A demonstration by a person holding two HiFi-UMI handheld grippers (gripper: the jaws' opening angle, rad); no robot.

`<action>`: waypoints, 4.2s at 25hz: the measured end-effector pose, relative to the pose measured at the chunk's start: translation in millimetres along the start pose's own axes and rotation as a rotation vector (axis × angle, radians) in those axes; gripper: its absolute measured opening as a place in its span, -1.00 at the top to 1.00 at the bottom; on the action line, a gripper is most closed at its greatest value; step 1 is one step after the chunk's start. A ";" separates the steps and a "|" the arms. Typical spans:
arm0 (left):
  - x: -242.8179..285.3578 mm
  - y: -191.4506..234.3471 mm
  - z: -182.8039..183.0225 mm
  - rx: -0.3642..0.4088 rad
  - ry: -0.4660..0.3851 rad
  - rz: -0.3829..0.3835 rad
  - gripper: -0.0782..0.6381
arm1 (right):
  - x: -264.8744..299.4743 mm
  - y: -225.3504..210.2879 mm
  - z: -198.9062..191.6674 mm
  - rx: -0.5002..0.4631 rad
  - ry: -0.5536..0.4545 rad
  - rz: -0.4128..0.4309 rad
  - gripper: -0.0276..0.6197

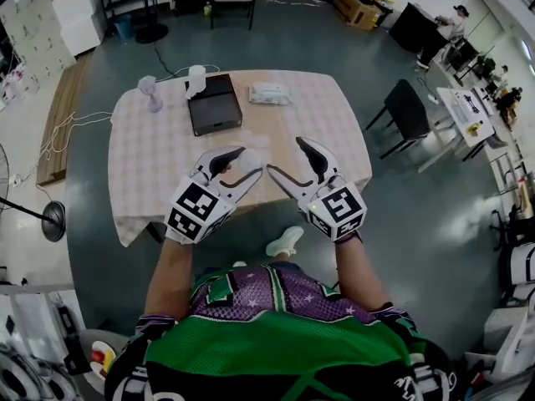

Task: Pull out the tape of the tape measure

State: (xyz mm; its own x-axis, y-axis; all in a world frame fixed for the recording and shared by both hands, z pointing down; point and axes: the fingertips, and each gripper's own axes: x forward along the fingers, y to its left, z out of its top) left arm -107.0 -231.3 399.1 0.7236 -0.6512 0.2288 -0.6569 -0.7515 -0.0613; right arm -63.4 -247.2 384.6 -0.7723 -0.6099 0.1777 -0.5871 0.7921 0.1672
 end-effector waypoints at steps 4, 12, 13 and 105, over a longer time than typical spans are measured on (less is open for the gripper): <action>3.9 -5.9 1.2 0.008 -0.005 -0.020 0.11 | 0.2 7.8 1.0 -0.022 0.007 0.037 0.00; 0.7 -2.5 -2.9 0.036 -0.006 -0.035 0.11 | 5.1 25.5 -1.5 -0.046 0.035 0.112 0.33; 0.2 -3.4 -2.2 0.036 -0.010 -0.042 0.11 | 5.0 26.4 -2.0 -0.050 0.039 0.117 0.38; -36.3 71.2 -53.5 -0.154 0.056 0.293 0.11 | -121.0 -134.7 -60.8 0.396 -0.119 -0.686 0.88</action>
State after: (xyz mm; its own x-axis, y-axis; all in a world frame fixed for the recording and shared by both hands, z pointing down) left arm -191.4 -255.6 438.4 0.4892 -0.8274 0.2760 -0.8628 -0.5054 0.0140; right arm 123.9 -281.7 399.6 -0.2152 -0.9752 0.0516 -0.9659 0.2048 -0.1585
